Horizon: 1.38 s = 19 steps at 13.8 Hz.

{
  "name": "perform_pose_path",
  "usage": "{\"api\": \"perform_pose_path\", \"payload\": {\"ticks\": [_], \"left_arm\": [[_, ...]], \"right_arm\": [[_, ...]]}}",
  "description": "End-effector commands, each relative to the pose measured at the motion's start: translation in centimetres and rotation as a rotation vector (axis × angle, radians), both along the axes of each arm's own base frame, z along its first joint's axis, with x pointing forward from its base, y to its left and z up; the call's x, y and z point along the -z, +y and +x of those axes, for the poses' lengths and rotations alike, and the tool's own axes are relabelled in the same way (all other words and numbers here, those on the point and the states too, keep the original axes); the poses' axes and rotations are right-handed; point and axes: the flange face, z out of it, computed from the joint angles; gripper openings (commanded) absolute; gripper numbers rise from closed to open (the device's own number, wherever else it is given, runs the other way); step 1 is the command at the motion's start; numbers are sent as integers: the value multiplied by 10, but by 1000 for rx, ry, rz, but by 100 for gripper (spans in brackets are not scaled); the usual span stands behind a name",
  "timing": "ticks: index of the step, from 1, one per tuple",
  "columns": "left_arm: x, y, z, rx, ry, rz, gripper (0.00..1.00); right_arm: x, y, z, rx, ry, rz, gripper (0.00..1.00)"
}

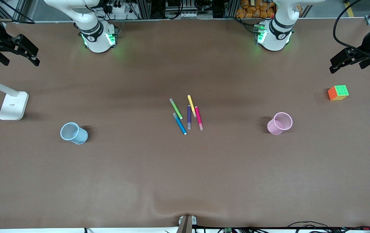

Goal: Place pink and blue markers in matching cups

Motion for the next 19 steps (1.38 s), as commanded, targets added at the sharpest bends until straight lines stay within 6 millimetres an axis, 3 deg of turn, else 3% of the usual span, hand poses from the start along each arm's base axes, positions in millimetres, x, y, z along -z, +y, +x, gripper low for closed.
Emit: {"api": "perform_pose_path", "payload": {"ticks": [1,5,12,14,19], "left_arm": [[-3,2,2,11,10,-3,100],[-1,1,3,11,14,2,100],[23,-18,9,30,90,-9,100],[32,-36,11,51,109,-2,100],[82,-94,21,58,213,19,100]], "right_arm": [[-3,2,-4,12,-4,-11,100],[-3,3,-5,10,-4,-12,100],[-1,3,-4,12,-3,-12,100],[1,3,-4,12,-3,-12,100],[13,5,2,6,-1,-10,100]]}}
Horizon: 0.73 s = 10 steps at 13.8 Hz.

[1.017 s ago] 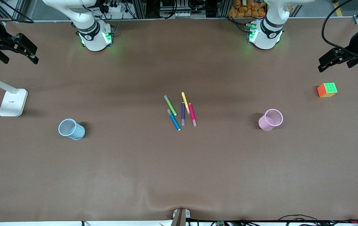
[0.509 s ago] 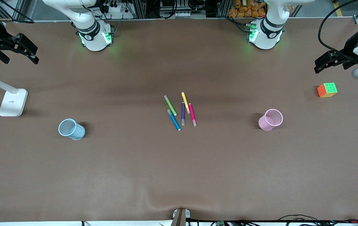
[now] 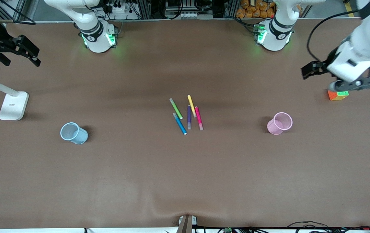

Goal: Place pink and blue markers in matching cups
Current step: 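Move the left gripper and the right gripper toward the marker cluster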

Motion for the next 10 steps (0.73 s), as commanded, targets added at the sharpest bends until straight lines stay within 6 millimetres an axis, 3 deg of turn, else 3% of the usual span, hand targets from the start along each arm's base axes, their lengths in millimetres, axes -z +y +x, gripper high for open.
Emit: {"api": "perform_pose_path", "payload": {"ticks": [1,4,7,10], "left_arm": [[24,-24,9,-1,56,-4,100],[63,-61,20,25,87,-5,100],[119,-106,24,-13,155,30,100],[165,-132,36,-74,244,-34,100]], "right_arm": [[17,13,4,-10,-5,-11,100],[40,31,15,-47,4,-10,100],[61,46,31,-74,12,-7,100],[83,66,47,-102,10,-2,100]]}}
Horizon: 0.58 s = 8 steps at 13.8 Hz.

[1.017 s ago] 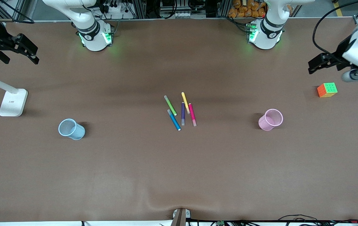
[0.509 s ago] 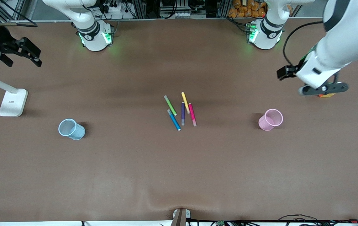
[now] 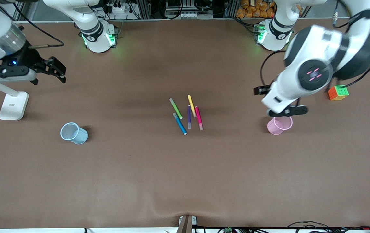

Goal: Place pink and blue markers in matching cups
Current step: 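Move the left gripper and the right gripper toward the marker cluster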

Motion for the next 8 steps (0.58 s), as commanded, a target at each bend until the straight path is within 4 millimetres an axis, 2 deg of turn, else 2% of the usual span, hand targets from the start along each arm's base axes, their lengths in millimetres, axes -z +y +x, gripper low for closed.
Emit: {"api": "perform_pose_path", "payload": {"ticks": [1,3,7,8], "left_arm": [[27,-12,21,-68,51,-47,100],[40,-13,30,-77,60,-51,100],[22,-13,31,-76,31,-62,100],[11,-13,32,-77,14,-72,100]], "right_arm": [[18,19,12,11,2,-5,100],[33,42,17,32,13,-1,100],[60,63,28,1,31,-2,100],[66,70,30,-10,29,-1,100]]}}
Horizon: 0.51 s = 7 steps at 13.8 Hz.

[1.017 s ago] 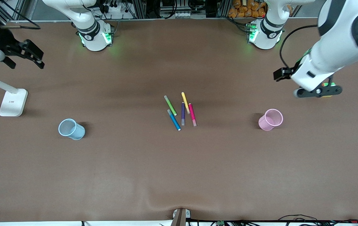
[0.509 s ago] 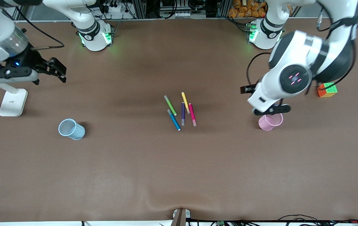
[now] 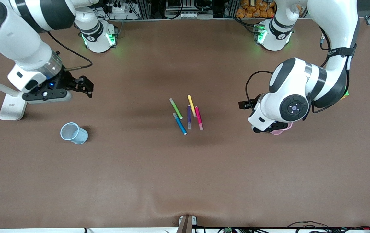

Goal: Place pink and blue markers in matching cups
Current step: 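Move the left gripper and the right gripper toward the marker cluster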

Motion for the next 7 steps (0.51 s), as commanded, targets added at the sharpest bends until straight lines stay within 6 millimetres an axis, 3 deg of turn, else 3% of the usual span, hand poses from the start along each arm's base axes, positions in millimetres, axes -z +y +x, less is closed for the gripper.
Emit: {"api": "perform_pose_path", "payload": {"ticks": [1,4,7], "left_arm": [[-33,-1,0,-19,-35,-20,100],[-59,7,6,-25,-80,-34,100],[-50,3,7,-11,-70,-31,100]], "right_arm": [[13,24,6,-24,-15,-4,100],[35,59,14,-76,-47,12,100],[47,93,9,-122,-52,30,100]]}}
